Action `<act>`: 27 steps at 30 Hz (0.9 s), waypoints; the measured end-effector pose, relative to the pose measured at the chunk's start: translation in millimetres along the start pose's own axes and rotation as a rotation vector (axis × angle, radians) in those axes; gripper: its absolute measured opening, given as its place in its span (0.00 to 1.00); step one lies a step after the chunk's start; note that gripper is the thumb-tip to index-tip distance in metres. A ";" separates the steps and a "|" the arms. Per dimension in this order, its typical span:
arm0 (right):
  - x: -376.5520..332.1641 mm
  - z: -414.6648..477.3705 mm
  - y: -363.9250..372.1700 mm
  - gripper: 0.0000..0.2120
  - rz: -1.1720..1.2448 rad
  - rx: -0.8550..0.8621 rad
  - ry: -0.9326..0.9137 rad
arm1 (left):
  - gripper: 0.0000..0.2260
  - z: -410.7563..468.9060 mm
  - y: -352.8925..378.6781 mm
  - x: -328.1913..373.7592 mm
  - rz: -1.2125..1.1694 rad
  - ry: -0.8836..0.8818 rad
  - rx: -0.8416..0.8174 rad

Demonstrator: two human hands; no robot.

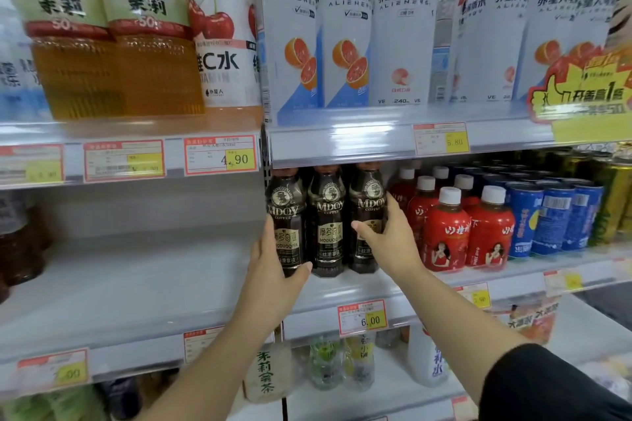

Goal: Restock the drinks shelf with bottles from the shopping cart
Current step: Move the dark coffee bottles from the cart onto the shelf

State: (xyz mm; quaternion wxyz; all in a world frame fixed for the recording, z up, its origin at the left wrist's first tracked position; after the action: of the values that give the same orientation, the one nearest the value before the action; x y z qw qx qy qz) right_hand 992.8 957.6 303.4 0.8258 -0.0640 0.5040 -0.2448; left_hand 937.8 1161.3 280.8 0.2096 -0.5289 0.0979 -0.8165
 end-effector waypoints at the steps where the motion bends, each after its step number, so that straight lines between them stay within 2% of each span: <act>1: 0.6 -2.2 1.1 0.28 -0.016 -0.017 0.015 | 0.42 -0.2 -0.3 0.3 0.003 -0.001 -0.009; 3: 4.9 -11.5 4.7 0.34 -0.033 -0.039 0.066 | 0.42 -2.4 -2.8 2.0 0.014 0.008 -0.024; 5: 1.8 -32.0 1.5 0.40 -0.103 0.055 0.078 | 0.39 -9.3 -9.5 5.3 0.029 0.041 -0.011; 7: -13.2 -63.8 -0.8 0.33 -0.163 0.181 -0.033 | 0.32 -25.9 -20.6 6.6 0.016 0.089 0.029; 9: -34.2 -99.9 14.0 0.21 -0.142 0.180 -0.197 | 0.26 -49.2 -35.2 1.9 -0.017 0.128 0.058; 11: -49.4 -135.7 47.2 0.11 -0.112 0.041 -0.318 | 0.22 -76.9 -53.9 -15.4 -0.016 0.135 0.080; 14: -60.1 -190.4 116.8 0.06 -0.088 -0.244 -0.371 | 0.18 -124.0 -87.8 -61.1 0.005 0.066 0.099; 20: -48.3 -302.4 279.4 0.04 -0.141 -0.804 -0.238 | 0.15 -235.0 -176.2 -202.1 0.105 -0.317 0.099; 27: 1.1 -435.7 444.0 0.07 -0.275 -1.276 -0.018 | 0.13 -392.7 -276.6 -350.9 0.156 -0.840 0.110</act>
State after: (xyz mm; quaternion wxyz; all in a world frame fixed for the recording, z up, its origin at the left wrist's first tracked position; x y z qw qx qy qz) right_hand 767.6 1405.7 -64.7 0.5908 -0.6077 0.5308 -0.0005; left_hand 640.3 1540.6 -67.8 0.3201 -0.7945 0.0000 -0.5160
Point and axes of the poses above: each hand's wrist, its own z-axis towards the middle knuckle, its own y-axis out of the palm, x = y × z, the point moved 7 cm from there along z, towards the middle knuckle, and after that the axes turned 5 degrees about -z, right-handed, at the moved point
